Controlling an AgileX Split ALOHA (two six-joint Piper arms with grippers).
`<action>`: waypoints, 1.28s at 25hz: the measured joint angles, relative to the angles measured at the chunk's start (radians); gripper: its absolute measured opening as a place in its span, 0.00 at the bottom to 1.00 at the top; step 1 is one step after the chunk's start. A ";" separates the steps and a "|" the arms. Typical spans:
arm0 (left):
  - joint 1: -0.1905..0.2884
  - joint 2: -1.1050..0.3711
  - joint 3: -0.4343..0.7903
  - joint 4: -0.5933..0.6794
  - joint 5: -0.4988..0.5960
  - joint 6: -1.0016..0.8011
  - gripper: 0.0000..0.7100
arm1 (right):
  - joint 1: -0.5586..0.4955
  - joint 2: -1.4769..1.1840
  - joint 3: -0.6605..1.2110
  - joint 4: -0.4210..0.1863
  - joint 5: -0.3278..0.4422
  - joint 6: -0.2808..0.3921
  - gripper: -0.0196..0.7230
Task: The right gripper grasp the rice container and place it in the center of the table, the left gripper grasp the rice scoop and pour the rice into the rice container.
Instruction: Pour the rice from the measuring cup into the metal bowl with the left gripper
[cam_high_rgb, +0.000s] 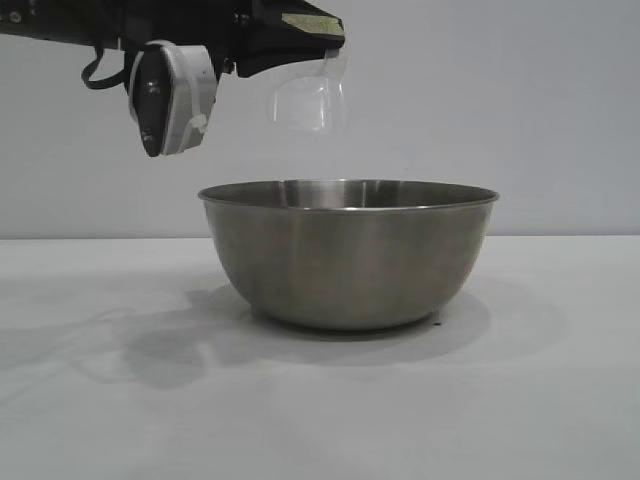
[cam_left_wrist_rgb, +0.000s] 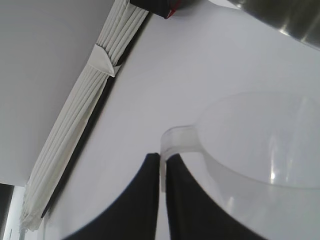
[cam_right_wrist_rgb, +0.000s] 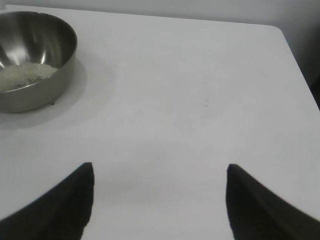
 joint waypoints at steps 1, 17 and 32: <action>0.000 0.000 0.000 0.000 0.000 -0.014 0.00 | 0.000 0.000 0.000 0.000 0.000 0.000 0.66; 0.000 0.000 0.000 -0.592 0.000 -0.922 0.00 | 0.000 0.000 0.000 0.000 0.000 0.000 0.66; 0.000 0.000 0.135 -1.127 0.000 -1.805 0.00 | 0.000 0.000 0.000 0.000 0.000 0.000 0.66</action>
